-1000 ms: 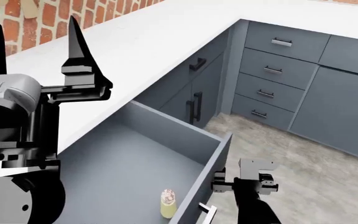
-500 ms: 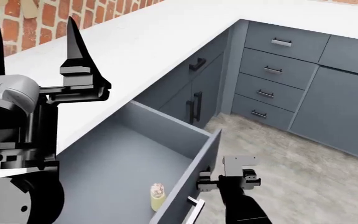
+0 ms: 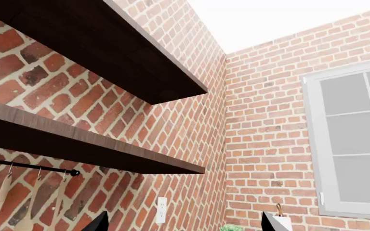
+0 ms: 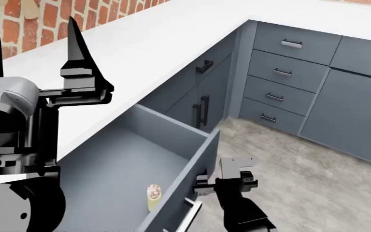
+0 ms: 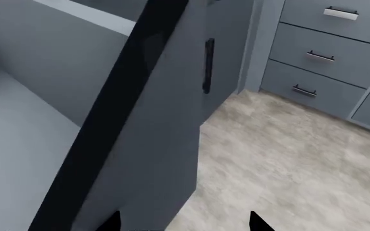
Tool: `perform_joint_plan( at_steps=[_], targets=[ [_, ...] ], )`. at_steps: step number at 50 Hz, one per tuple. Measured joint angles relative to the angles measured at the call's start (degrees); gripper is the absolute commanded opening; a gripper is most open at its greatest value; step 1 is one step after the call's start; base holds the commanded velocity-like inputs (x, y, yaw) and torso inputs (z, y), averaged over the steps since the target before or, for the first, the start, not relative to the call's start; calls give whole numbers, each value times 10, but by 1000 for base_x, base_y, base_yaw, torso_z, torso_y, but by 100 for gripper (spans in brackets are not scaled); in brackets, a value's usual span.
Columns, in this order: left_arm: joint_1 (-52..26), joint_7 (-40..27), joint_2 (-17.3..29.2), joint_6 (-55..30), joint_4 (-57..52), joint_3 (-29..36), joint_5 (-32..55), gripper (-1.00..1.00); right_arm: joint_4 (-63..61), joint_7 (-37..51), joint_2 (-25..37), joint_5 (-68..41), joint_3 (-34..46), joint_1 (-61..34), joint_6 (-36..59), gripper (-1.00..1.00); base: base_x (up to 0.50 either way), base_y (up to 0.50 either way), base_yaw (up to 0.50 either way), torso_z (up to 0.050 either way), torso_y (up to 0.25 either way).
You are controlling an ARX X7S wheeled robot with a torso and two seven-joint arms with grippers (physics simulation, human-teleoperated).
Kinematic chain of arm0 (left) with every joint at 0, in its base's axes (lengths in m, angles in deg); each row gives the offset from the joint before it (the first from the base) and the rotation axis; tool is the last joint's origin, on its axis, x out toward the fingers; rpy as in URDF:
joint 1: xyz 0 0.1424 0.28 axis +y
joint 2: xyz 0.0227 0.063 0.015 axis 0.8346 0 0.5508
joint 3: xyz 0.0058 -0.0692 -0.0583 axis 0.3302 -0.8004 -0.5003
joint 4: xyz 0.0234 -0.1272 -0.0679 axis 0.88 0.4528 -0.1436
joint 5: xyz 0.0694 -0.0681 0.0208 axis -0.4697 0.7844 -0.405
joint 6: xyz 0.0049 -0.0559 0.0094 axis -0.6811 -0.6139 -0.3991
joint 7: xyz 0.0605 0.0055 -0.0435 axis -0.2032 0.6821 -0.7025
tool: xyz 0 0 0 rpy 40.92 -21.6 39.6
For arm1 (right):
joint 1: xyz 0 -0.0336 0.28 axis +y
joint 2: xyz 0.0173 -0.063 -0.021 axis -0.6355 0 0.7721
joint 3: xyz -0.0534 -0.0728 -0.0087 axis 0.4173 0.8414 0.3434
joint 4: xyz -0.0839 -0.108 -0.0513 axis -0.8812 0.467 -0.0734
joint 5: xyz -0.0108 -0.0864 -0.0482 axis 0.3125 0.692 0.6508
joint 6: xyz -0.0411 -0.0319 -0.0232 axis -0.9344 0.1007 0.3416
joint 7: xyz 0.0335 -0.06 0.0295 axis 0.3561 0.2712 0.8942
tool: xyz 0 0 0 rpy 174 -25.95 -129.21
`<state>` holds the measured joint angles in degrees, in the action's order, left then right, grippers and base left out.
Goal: Close the right drawer.
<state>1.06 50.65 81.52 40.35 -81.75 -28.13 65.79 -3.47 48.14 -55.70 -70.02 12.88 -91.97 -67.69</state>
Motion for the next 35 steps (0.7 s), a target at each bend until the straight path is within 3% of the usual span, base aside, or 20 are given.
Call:
perform_joint_plan(
  at_steps=[19,35],
  targets=[
    [5,1,3,9,4,-1,-1,100,1,32,-1,-268,282,-48,-56,100,0,0,0,0,1],
    [6,0,4,10,5,0,1,100,-30,43,-1,-366,400,-74,-76,100,0,0,0,0,1]
  ],
)
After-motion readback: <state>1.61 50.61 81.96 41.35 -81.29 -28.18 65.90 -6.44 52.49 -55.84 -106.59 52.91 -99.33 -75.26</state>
